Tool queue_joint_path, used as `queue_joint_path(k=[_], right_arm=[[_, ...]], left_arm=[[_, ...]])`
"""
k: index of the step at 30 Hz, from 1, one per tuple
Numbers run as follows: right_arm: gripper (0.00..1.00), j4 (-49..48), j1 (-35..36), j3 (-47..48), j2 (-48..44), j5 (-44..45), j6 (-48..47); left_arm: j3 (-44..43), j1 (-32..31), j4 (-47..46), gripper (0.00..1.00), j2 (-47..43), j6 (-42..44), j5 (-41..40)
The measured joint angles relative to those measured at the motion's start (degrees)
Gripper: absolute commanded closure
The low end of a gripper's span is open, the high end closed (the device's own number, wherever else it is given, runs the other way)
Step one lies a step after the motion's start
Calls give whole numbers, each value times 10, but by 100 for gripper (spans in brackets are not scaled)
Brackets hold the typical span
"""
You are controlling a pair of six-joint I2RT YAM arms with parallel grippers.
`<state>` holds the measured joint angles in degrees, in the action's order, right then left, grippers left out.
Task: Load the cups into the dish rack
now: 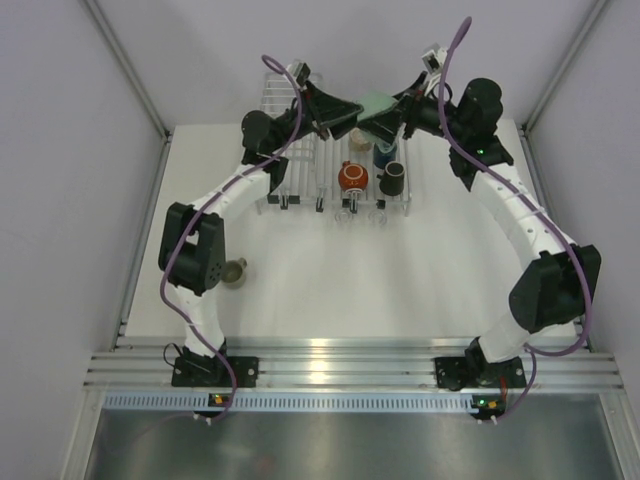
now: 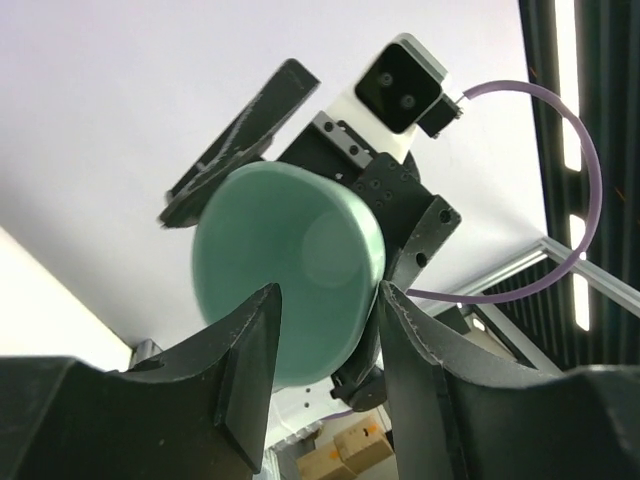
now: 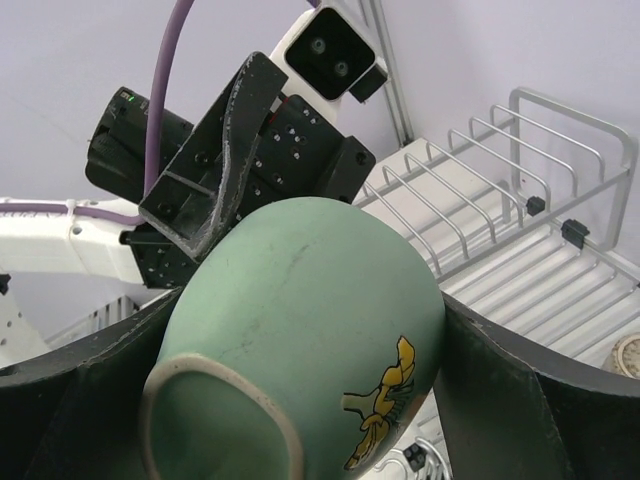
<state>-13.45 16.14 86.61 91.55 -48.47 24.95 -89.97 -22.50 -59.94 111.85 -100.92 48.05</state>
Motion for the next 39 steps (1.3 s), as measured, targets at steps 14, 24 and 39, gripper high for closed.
queue_joint_path(k=[14,24,39], right_arm=[[100,120,-10,31,34,57,-80],[100,303,-5,296,252,180,-156],[100,341,-1,461,413,376,-179]], left_arm=[[-1,42,315,48,-86,269,-12],[-77,53,683,46,-155,568,-193],[-73,71,755,46,-157,627,-248]])
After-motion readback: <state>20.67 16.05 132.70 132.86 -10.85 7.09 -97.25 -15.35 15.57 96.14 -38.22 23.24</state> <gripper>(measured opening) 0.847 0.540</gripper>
